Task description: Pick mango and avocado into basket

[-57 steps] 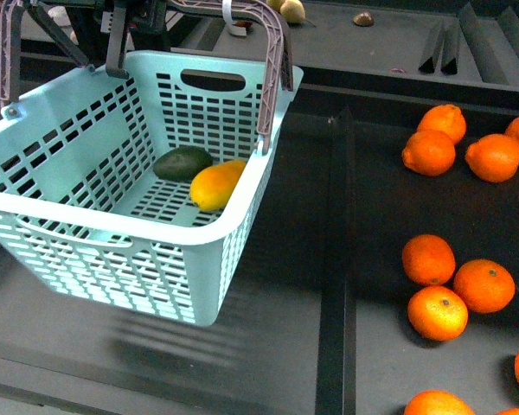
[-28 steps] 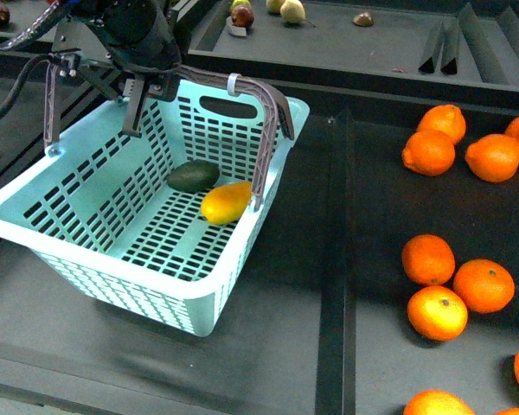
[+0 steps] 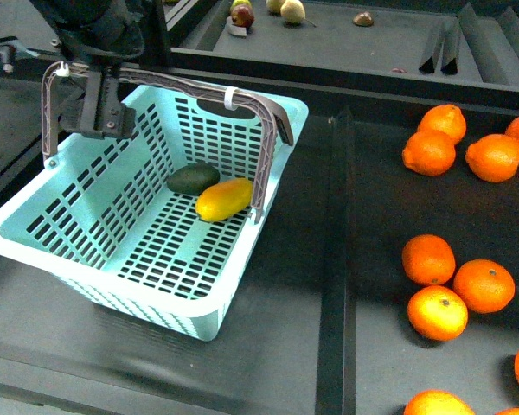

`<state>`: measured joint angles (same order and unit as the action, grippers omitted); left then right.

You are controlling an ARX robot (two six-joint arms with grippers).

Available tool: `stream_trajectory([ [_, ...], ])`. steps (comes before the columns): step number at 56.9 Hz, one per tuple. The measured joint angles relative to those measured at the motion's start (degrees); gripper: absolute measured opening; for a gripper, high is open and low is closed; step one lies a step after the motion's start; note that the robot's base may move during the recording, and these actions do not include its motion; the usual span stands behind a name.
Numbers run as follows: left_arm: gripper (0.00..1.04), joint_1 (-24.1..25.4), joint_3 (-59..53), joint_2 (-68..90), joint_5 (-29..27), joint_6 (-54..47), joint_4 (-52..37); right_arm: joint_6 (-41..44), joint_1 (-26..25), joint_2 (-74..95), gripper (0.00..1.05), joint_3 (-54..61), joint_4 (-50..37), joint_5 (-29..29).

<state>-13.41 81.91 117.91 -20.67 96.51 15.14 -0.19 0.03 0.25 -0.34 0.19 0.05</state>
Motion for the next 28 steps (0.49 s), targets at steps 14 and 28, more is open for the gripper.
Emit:
stream_trajectory([
  [14,0.97,0.0,-3.0,-9.6,-6.2,1.4,14.1,0.0,0.0,0.0,0.97,0.0,0.0,0.0],
  [28,0.43,4.5,-46.1,-25.1,12.2,-78.0,-69.1,0.0,0.0,0.0,0.97,0.0,0.0,0.0],
])
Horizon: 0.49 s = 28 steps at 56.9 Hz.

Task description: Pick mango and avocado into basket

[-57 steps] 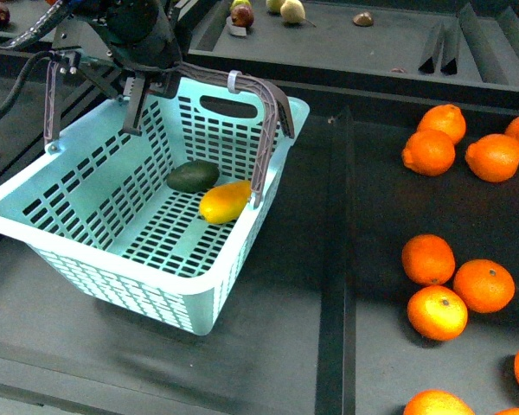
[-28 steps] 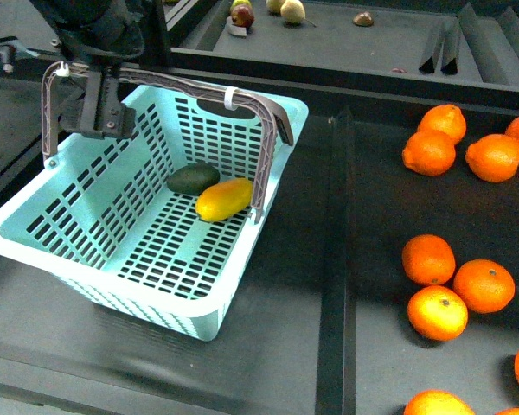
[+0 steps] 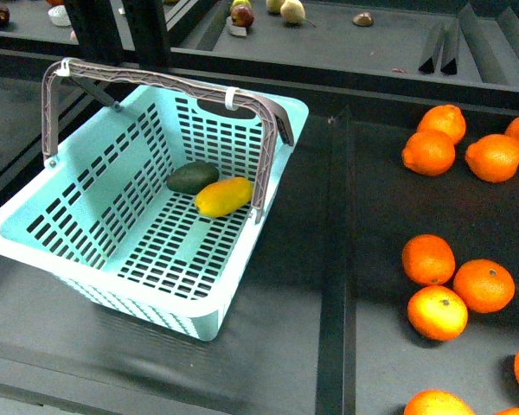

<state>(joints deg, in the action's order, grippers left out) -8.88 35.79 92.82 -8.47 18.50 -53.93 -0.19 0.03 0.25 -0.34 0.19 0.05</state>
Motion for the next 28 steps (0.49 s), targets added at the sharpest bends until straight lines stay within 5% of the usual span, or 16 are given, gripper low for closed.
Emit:
stream_trajectory([
  [10,0.04,2.5,-12.6,-10.2,2.6,-15.6,-5.0,0.0,0.0,0.0,0.97,0.0,0.0,0.0],
  [28,0.03,6.6,-25.1,-24.5,7.4,-17.5,-3.0,0.0,0.0,0.0,0.97,0.0,0.0,0.0],
])
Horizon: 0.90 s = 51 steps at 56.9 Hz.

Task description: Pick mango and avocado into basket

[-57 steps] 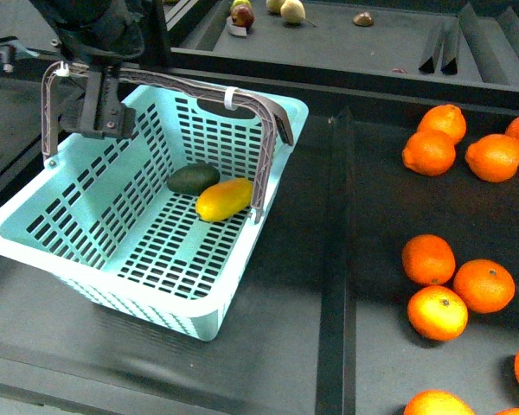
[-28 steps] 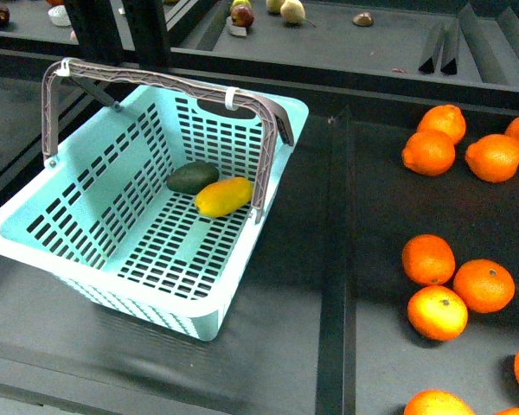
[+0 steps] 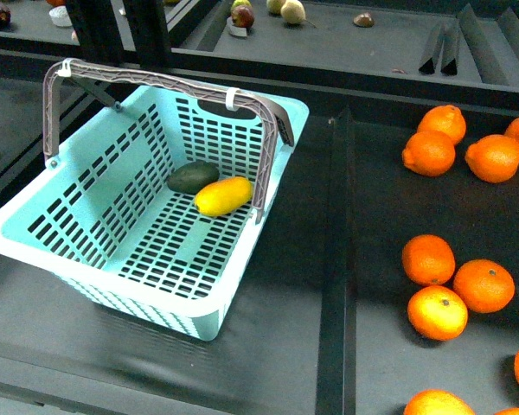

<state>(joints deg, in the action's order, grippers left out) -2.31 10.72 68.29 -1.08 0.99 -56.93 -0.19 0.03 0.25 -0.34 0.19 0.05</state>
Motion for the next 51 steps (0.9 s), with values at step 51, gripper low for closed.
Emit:
stream_trajectory([
  [51,0.03,2.2,-9.5,-41.9,1.1,-0.5,30.5,0.0,0.0,0.0,0.97,0.0,0.0,0.0],
])
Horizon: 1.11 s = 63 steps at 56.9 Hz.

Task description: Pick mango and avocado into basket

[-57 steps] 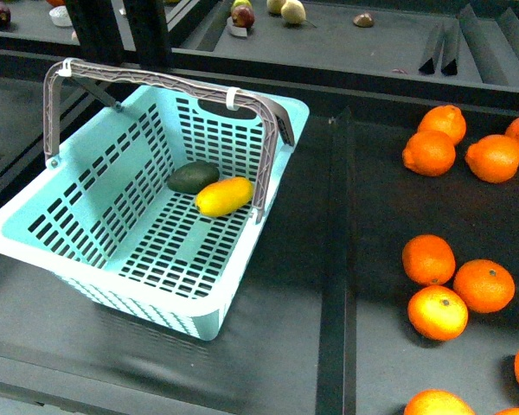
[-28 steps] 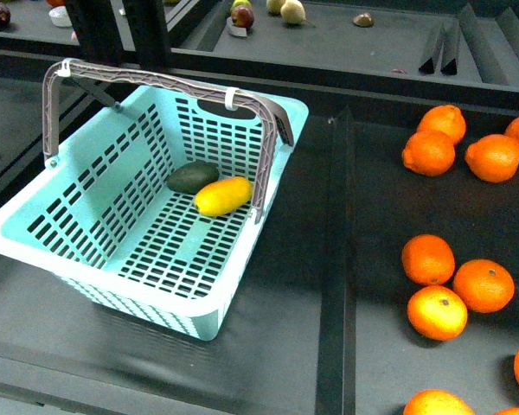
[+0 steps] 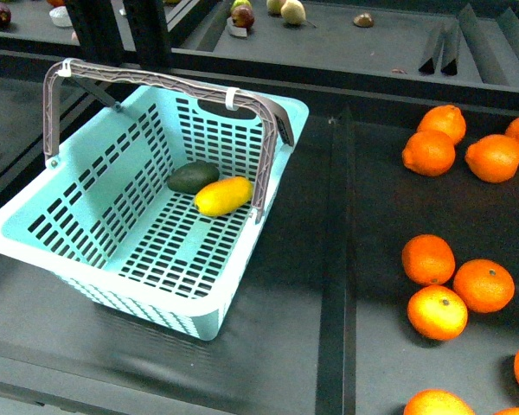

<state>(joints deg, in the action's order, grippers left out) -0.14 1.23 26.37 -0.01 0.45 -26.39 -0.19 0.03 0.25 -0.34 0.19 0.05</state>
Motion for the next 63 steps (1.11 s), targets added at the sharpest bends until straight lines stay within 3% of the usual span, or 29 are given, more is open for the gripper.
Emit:
stream_trajectory([
  [38,0.03,0.0,0.0,-16.2,0.0,0.0,16.0,0.0,0.0,0.0,0.97,0.0,0.0,0.0],
  [43,0.03,0.0,0.0,-24.4,0.0,0.0,25.6,0.0,0.0,0.0,0.97,0.0,0.0,0.0],
  [63,0.03,0.0,0.0,-26.1,0.0,0.0,26.3,0.0,0.0,0.0,0.97,0.0,0.0,0.0],
])
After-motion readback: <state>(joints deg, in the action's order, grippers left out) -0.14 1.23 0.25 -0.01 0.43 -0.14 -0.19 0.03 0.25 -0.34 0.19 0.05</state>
